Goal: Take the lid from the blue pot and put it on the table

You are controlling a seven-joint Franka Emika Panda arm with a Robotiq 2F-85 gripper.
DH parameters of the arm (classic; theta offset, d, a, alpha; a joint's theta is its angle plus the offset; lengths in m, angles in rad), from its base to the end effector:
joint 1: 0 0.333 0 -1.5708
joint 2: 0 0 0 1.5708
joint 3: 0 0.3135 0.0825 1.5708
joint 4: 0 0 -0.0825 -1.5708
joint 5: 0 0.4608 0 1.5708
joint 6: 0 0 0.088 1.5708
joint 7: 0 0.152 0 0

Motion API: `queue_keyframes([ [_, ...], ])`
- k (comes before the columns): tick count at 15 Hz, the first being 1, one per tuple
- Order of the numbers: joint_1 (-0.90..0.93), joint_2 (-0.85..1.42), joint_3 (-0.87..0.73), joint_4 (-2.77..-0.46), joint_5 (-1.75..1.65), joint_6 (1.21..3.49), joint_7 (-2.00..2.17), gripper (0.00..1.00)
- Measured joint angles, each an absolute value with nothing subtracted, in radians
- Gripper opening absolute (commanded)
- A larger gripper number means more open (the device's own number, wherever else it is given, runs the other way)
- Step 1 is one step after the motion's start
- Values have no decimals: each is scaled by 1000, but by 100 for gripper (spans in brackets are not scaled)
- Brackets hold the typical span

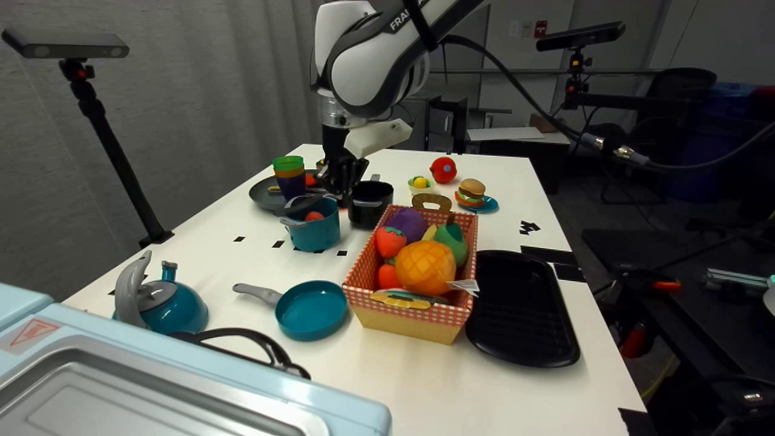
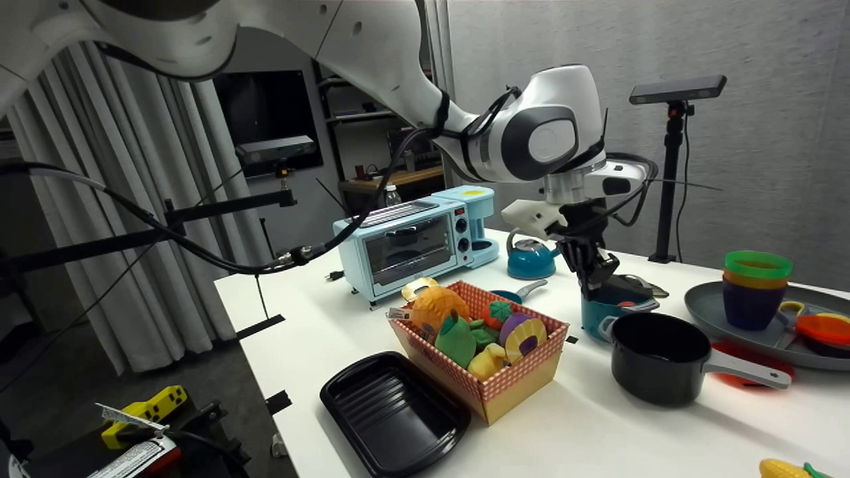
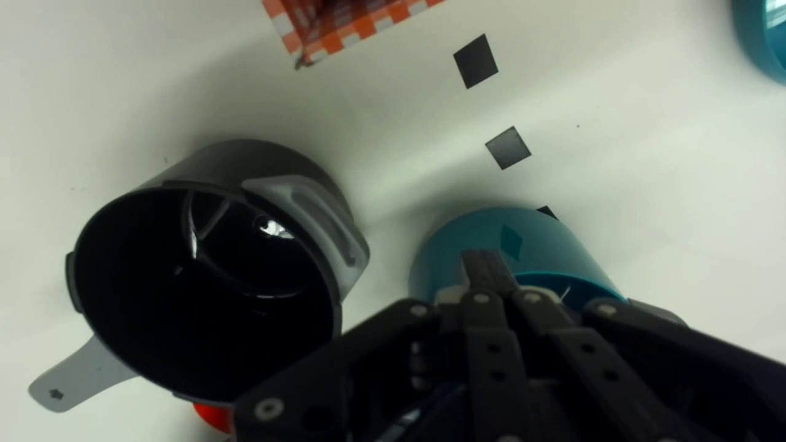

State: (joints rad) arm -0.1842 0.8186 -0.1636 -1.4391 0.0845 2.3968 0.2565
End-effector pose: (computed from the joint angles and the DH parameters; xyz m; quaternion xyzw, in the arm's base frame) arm 0.7623 -0.2553 0.1268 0.9520 -0.2956 0.0738 0.0301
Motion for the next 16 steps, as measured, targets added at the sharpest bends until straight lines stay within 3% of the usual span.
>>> queue_keyframes([
  [16, -186, 1025, -175, -1151, 84, 2410, 359, 0],
])
